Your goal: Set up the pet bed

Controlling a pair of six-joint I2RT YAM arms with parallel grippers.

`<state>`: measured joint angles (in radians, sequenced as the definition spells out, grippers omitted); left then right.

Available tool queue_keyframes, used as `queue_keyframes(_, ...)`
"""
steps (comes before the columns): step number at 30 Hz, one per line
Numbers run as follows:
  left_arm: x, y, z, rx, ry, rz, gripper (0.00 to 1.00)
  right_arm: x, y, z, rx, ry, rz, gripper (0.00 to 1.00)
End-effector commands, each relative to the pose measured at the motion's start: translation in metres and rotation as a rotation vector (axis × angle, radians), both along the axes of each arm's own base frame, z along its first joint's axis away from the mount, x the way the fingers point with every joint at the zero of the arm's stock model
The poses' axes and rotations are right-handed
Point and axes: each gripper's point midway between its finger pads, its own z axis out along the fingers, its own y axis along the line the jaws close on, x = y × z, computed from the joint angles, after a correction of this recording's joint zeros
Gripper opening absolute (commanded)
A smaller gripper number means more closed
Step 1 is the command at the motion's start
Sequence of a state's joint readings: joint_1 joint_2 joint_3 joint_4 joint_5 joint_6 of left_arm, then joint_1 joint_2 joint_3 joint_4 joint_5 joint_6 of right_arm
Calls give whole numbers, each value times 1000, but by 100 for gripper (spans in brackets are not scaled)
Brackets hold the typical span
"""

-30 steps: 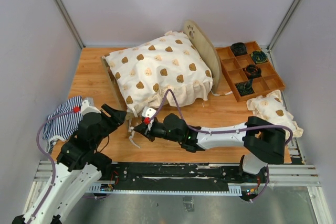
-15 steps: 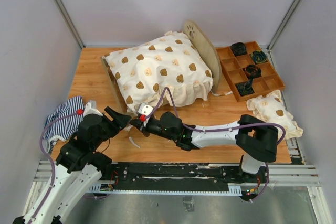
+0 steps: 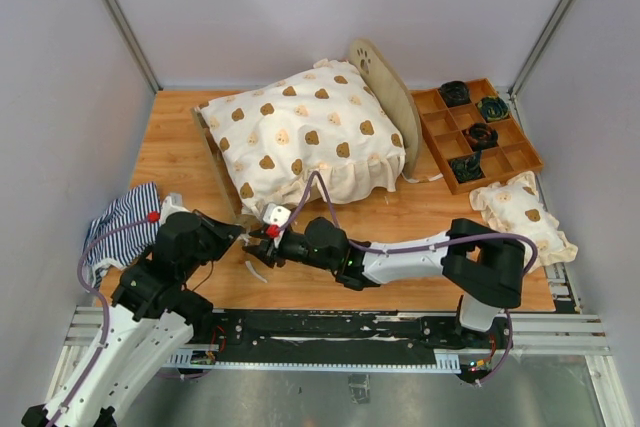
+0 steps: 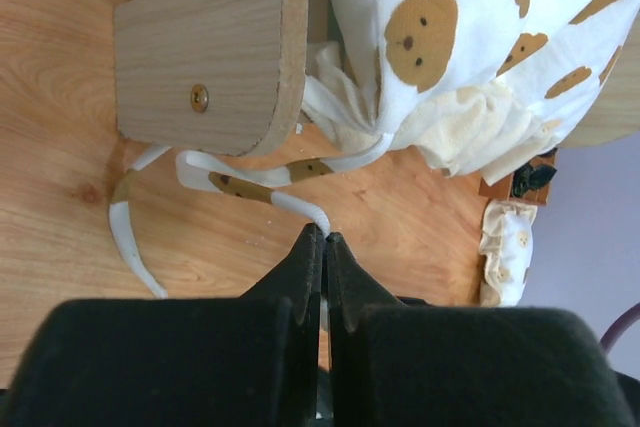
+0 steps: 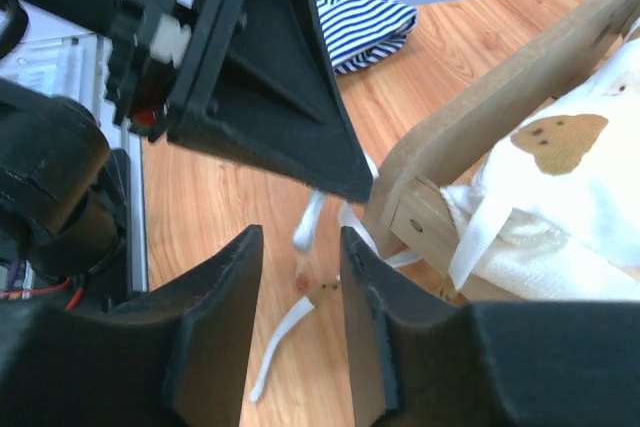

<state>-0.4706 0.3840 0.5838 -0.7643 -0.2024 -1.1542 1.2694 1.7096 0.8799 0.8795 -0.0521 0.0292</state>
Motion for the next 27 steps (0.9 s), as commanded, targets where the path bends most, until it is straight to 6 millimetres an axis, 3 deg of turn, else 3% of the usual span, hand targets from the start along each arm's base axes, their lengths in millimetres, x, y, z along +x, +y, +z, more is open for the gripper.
queue_keyframes(1,7,13,15,30,-68,57,0,-11,-9,-12,11,72,-5,51)
queue_keyframes(2,8,15,15,39,-72,64,0,-11,-12,-18,4,94,-18,57)
queue_keyframes(6,10,20,17,57,-86,89,0,-18,-18,-46,-49,141,-48,59)
queue_keyframes(9,11,23,20,73,-95,96,0,-30,-15,-76,-128,165,-48,56)
queue_keyframes(16,12,31,28,111,-122,113,0,-42,-7,-119,-223,197,-50,41)
queue_keyframes(24,11,33,27,126,-130,109,0,-30,-6,-170,-319,218,-143,48)
queue_keyframes(27,11,36,28,134,-132,123,0,-28,-12,-183,-352,207,-166,38)
